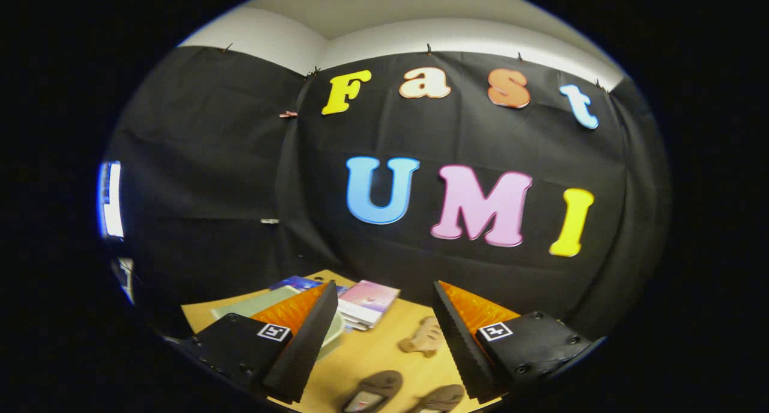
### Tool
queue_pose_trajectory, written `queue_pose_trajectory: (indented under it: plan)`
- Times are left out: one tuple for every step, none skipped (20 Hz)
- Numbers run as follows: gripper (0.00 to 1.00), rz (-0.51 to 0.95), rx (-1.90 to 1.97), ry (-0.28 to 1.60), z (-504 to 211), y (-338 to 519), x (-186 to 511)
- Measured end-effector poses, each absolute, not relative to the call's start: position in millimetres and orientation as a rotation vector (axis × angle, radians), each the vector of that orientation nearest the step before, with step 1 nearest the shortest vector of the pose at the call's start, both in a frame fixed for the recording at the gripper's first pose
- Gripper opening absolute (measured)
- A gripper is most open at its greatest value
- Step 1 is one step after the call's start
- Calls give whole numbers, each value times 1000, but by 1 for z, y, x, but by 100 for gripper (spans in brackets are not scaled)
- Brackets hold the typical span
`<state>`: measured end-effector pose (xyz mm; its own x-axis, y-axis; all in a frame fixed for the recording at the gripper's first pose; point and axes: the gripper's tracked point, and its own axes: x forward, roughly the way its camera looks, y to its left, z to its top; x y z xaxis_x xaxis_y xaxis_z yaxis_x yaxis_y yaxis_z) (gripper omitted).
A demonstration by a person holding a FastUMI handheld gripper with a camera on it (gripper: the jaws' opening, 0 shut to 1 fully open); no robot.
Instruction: Open the storage box then place both shoes into the box .Put the left shoe in first, then the right shoe, with the right side of both shoes facing outward in a uniform manner.
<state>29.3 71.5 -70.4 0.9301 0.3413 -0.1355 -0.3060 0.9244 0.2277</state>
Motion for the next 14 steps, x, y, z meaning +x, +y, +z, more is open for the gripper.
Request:
queue_pose_trajectory:
  plan:
    - [97, 390, 264, 212, -82, 84, 29]
    - [97, 443, 325, 247, -91, 98, 30]
    - [98, 492, 390, 280, -99, 110, 30]
    - [98, 535, 460, 312, -108, 118, 31]
    - [99, 575, 532, 347, -116, 128, 32]
    - [98, 612, 607, 383, -125, 137, 32]
    - [98, 642, 675, 427, -135, 145, 30]
    - [98, 670, 732, 484, -150, 155, 29]
    - [98, 688, 780, 537, -167, 164, 29]
    - [98, 698, 824, 587, -185, 171, 31]
    - [98, 704, 871, 639, -202, 176, 31]
    - [98, 708, 925, 683, -217, 182, 34]
    - [98, 716, 983, 721, -230, 189, 35]
    - [98, 720, 1043, 758, -240, 195, 37]
